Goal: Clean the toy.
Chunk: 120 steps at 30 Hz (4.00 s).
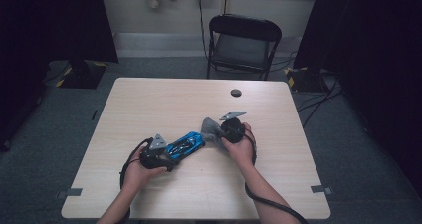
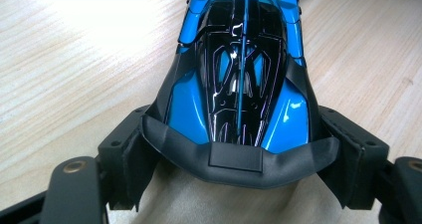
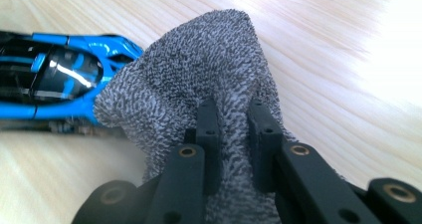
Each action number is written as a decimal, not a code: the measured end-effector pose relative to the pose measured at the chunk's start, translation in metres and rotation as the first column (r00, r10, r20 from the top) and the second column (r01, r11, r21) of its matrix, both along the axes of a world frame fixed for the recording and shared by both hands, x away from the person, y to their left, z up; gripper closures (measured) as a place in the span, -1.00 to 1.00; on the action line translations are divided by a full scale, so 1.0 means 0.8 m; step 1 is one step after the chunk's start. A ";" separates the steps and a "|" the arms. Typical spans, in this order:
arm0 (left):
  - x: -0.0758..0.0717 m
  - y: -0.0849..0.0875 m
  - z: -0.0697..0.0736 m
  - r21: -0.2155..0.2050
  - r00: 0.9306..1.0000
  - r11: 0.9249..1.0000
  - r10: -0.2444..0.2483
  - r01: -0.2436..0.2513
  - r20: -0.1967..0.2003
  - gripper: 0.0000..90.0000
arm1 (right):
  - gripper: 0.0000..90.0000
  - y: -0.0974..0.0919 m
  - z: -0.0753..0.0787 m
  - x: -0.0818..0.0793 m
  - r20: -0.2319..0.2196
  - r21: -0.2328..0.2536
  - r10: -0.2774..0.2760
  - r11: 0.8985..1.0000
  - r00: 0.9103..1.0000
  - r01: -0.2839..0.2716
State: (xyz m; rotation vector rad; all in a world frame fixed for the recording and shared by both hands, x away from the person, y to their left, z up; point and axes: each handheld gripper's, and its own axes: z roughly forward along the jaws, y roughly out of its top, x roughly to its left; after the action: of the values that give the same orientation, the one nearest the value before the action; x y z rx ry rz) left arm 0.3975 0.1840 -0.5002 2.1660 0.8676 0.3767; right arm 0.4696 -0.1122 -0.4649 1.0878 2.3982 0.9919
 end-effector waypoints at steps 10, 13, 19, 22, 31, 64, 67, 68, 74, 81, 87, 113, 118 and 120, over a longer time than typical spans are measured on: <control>0.002 0.001 0.000 0.001 1.000 1.000 -0.018 0.018 -0.006 -0.57 | 0.73 -0.054 -0.012 -0.036 -0.003 0.010 -0.015 1.000 1.000 0.015; 0.002 0.003 0.000 -0.003 1.000 1.000 -0.023 0.023 -0.016 -0.58 | 0.73 -0.056 -0.016 -0.041 0.003 0.010 -0.012 1.000 1.000 0.012; -0.001 0.007 0.004 -0.004 0.999 0.999 -0.043 0.043 -0.029 -0.60 | 0.73 -0.051 -0.020 -0.042 0.016 -0.030 0.004 1.000 1.000 -0.003; -0.003 0.013 0.011 -0.027 0.999 0.999 -0.044 0.043 -0.031 -0.60 | 0.74 -0.053 -0.023 -0.042 0.009 -0.006 -0.004 1.000 1.000 0.004; -0.006 0.035 0.048 -0.067 1.000 0.998 -0.012 0.012 0.003 -0.61 | 0.74 -0.055 -0.024 -0.041 0.006 0.003 0.005 1.000 1.000 -0.005; 0.030 0.013 0.019 -0.148 0.996 0.988 -0.055 0.045 -0.066 -0.12 | 0.75 -0.055 -0.024 -0.042 0.006 0.006 0.005 1.000 1.000 -0.005; 0.031 0.015 0.019 -0.156 0.996 0.987 -0.055 0.043 -0.069 -0.10 | 0.75 -0.054 -0.020 -0.044 0.011 0.004 0.007 1.000 1.000 -0.007; 0.030 0.014 0.020 -0.153 0.996 0.987 -0.053 0.042 -0.068 -0.10 | 0.75 -0.054 -0.019 -0.044 0.013 0.006 0.011 1.000 1.000 -0.011; 0.030 0.012 0.023 -0.130 0.996 0.990 -0.053 0.044 -0.067 -0.10 | 0.75 -0.052 0.002 -0.056 0.036 0.034 0.055 0.998 0.998 -0.057; 0.029 0.012 0.022 -0.136 0.996 0.990 -0.047 0.036 -0.073 -0.09 | 0.75 -0.027 0.014 -0.087 0.040 0.059 0.169 0.984 0.985 -0.171; 0.029 0.012 0.023 -0.134 0.996 0.990 -0.046 0.035 -0.076 -0.09 | 0.75 -0.004 0.018 -0.103 0.032 0.078 0.260 0.962 0.965 -0.261; 0.029 0.011 0.024 -0.124 0.996 0.992 -0.044 0.035 -0.076 -0.09 | 0.66 0.077 -0.017 -0.098 -0.047 0.055 0.423 0.905 0.905 -0.421; 0.029 0.011 0.024 -0.127 0.996 0.991 -0.044 0.034 -0.075 -0.09 | 0.23 0.077 -0.013 -0.101 -0.037 0.025 0.416 0.909 0.908 -0.416; 0.028 0.011 0.024 -0.126 0.996 0.991 -0.042 0.033 -0.074 -0.09 | 0.06 0.076 -0.011 -0.103 -0.026 0.006 0.408 0.913 0.913 -0.408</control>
State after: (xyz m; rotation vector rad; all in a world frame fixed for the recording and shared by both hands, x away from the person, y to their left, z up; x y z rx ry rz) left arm 0.4202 0.1924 -0.4811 2.0892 0.8681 0.2155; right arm 0.3876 -0.0513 -0.4738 0.6064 2.7110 1.1073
